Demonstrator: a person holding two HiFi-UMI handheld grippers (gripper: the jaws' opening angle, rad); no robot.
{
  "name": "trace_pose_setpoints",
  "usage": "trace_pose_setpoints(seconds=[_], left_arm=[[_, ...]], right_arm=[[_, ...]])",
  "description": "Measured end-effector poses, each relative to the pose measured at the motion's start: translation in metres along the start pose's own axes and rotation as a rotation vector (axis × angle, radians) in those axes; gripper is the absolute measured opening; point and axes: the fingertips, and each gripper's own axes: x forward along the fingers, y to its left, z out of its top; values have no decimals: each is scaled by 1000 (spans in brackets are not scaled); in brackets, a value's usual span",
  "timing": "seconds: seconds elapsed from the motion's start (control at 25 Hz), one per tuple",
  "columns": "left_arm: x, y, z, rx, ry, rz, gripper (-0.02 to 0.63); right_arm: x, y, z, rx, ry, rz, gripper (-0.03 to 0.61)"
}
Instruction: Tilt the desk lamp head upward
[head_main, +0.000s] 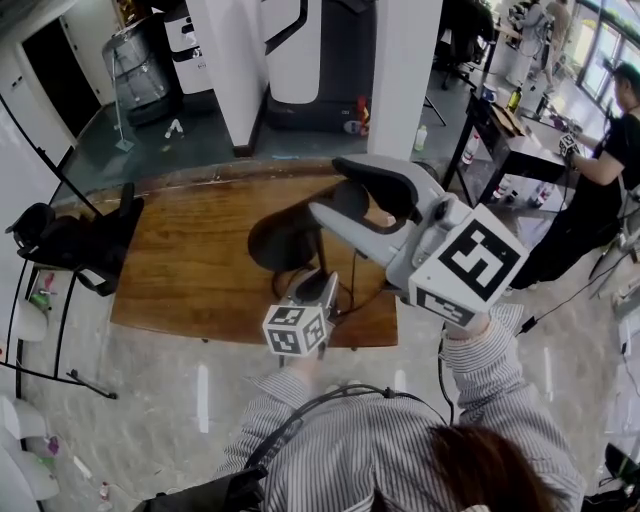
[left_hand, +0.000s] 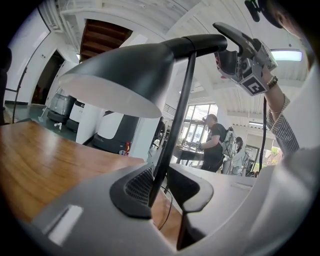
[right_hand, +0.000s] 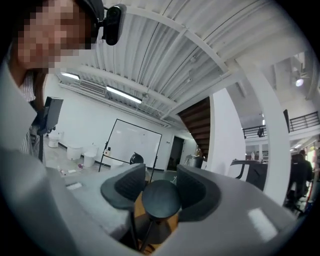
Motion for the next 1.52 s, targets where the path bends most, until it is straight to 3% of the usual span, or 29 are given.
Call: trace_pose_setpoints(seconds=[0.28,0.44,0.76,1.16,1.52], left_arm=[[2,-2,-1,-1,4,-8,86],[4,-4,-2,0,3,-9,86],[4,-4,-1,-34,-12,-12,91],[4,0,-3,-51,-21,-22,97],[4,0,-3,-47,-10,-26,97]], right_arm=[[2,-3,-16,9,57,28,215],[0,-4,-16,28,6,11,225],[-3,-3,-10,-22,21,-13,210],[-29,8,-39,-35,4,-113,209],[-41,14,-69,36,-23,-182,207]])
